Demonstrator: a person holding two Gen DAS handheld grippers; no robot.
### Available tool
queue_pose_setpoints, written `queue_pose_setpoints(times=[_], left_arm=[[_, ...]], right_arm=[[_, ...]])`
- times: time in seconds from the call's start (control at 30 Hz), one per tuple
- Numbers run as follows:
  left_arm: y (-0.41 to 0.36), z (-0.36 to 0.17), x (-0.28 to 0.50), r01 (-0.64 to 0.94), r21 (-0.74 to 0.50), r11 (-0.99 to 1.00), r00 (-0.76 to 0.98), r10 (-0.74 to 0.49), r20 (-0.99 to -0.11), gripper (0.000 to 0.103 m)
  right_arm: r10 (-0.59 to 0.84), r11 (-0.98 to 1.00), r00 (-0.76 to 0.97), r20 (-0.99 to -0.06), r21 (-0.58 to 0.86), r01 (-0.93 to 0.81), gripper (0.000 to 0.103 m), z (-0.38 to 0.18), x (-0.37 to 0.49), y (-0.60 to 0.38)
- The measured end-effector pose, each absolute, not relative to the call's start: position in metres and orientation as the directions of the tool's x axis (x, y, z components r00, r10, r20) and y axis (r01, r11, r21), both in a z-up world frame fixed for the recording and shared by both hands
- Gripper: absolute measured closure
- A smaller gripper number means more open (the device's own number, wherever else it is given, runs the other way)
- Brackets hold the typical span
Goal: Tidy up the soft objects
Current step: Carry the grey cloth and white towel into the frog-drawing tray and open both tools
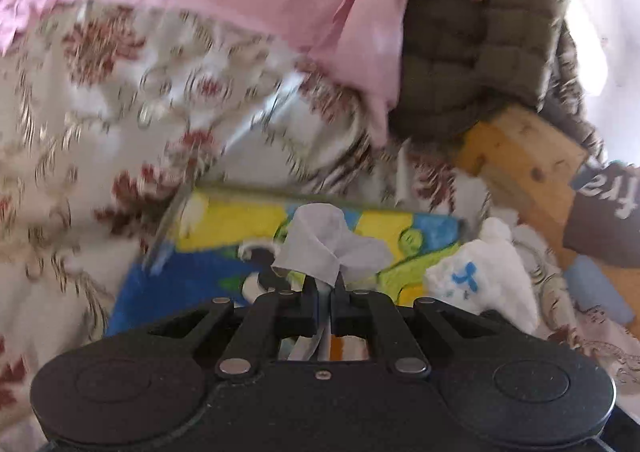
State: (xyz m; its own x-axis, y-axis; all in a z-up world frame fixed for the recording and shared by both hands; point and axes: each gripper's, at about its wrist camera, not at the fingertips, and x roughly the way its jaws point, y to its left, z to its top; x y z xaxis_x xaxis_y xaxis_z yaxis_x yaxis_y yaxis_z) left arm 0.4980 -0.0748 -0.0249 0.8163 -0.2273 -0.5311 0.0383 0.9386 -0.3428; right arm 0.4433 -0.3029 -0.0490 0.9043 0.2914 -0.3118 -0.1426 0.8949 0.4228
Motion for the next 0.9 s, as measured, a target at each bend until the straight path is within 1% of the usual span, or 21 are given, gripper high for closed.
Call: queue_pose_setpoints(times=[0.13,0.17,0.3,0.4,0.5,0.57,0.6,0.67,0.77,0.8,0.87,0.9], left_arm=[[-0.072,-0.035,0.497,0.002,-0.34,0.94,0.797,-0.207,-0.568,0.097],[-0.072,-0.036,0.496,-0.002,-0.334,0.943,0.795,-0.201,-0.573,0.097],[-0.075,-0.038,0.495,-0.006,-0.301,0.953,0.78,-0.184,-0.598,0.097],[-0.08,-0.041,0.495,0.005,-0.26,0.966,0.769,-0.17,-0.616,0.095],[-0.082,-0.043,0.493,0.011,-0.251,0.968,0.761,-0.171,-0.626,0.088],[-0.082,-0.044,0.492,0.011,-0.247,0.969,0.759,-0.169,-0.629,0.085],[-0.082,-0.044,0.491,0.009,-0.249,0.968,0.758,-0.169,-0.63,0.084],[-0.08,-0.044,0.49,0.003,-0.259,0.966,0.752,-0.173,-0.636,0.073],[-0.078,-0.042,0.487,-0.01,-0.266,0.964,0.756,-0.167,-0.633,0.065],[-0.077,-0.042,0.485,-0.013,-0.266,0.964,0.759,-0.164,-0.63,0.064],[-0.076,-0.04,0.482,-0.023,-0.265,0.964,0.767,-0.154,-0.623,0.055],[-0.075,-0.038,0.48,-0.029,-0.267,0.963,0.772,-0.148,-0.618,0.053]], right_arm=[[0.293,0.888,0.893,-0.34,0.443,-0.123,0.079,-0.055,0.446,-0.305],[0.296,0.885,0.89,-0.347,0.451,-0.118,0.076,-0.057,0.447,-0.306],[0.292,0.886,0.878,-0.379,0.453,-0.099,0.073,-0.061,0.45,-0.308],[0.284,0.894,0.87,-0.404,0.44,-0.087,0.066,-0.061,0.453,-0.307],[0.288,0.891,0.864,-0.413,0.446,-0.084,0.062,-0.062,0.455,-0.306],[0.284,0.895,0.865,-0.414,0.439,-0.083,0.053,-0.061,0.455,-0.305],[0.279,0.899,0.866,-0.414,0.43,-0.084,0.051,-0.06,0.455,-0.304],[0.273,0.906,0.873,-0.405,0.413,-0.092,0.041,-0.058,0.452,-0.303],[0.251,0.922,0.881,-0.401,0.377,-0.092,0.033,-0.054,0.45,-0.301],[0.247,0.924,0.883,-0.398,0.37,-0.091,0.032,-0.053,0.449,-0.301],[0.243,0.926,0.885,-0.397,0.367,-0.09,0.029,-0.051,0.448,-0.302],[0.24,0.927,0.886,-0.396,0.366,-0.087,0.028,-0.051,0.448,-0.303]])
